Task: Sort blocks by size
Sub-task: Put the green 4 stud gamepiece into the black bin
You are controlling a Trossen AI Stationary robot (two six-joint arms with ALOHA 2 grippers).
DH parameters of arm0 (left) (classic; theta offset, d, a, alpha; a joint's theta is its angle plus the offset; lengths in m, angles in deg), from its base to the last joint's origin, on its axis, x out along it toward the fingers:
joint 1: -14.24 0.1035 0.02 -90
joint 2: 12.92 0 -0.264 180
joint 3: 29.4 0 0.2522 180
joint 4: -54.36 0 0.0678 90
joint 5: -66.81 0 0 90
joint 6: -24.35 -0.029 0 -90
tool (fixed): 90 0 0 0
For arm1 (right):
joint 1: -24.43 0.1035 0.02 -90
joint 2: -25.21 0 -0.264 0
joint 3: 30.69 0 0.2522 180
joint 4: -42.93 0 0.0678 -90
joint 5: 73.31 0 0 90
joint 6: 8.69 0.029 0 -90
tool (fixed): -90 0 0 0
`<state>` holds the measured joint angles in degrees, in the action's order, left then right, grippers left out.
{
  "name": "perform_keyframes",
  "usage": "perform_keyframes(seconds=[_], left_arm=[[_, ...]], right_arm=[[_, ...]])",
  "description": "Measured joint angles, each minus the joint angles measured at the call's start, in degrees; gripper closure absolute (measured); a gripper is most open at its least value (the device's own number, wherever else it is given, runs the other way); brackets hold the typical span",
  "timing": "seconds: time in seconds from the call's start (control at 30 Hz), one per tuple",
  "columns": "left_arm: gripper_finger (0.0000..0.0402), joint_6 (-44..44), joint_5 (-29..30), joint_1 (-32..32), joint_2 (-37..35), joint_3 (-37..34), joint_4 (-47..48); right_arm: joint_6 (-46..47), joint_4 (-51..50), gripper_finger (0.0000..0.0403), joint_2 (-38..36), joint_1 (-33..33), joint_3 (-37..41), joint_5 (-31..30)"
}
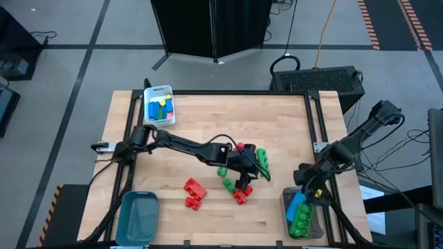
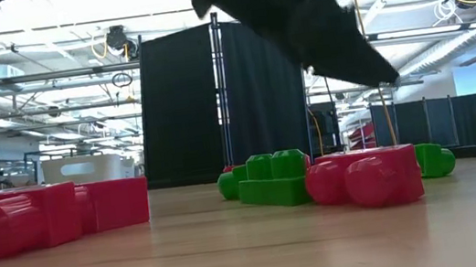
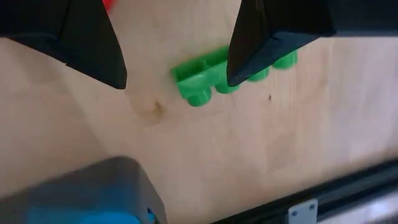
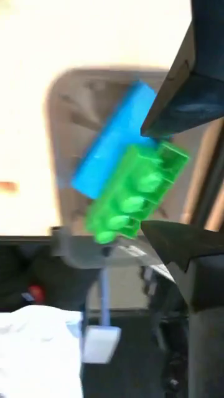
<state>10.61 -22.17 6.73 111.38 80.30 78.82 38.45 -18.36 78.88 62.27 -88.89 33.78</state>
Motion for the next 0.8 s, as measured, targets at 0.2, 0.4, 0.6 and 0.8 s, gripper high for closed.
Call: perform_keyframes(seconds=[0.2, 0.4, 0.6, 0.8], left_arm=[[0.0137, -16.9, 2.8, -0.1, 4.5, 0.0, -3.0], [0.0137, -18.6, 3.5, 2.1, 6.7, 0.0, -4.1], [0.0137, -16.7, 4.2, 3.1, 6.7, 0.0, -8.4], [0.0137, -11.8, 14.6, 2.4, 6.7, 0.0, -5.1]], right_arm=[[-2.9, -0.8, 0.019, -3.3, 0.0, -4.8, -9.1], [-3.5, -1.1, 0.019, -3.5, 0.0, -5.7, -11.6], [-3.1, -1.2, 0.019, -1.1, 0.0, -5.7, -21.2], [1.1, -2.3, 0.0192, 5.2, -1.3, -5.7, -36.6]])
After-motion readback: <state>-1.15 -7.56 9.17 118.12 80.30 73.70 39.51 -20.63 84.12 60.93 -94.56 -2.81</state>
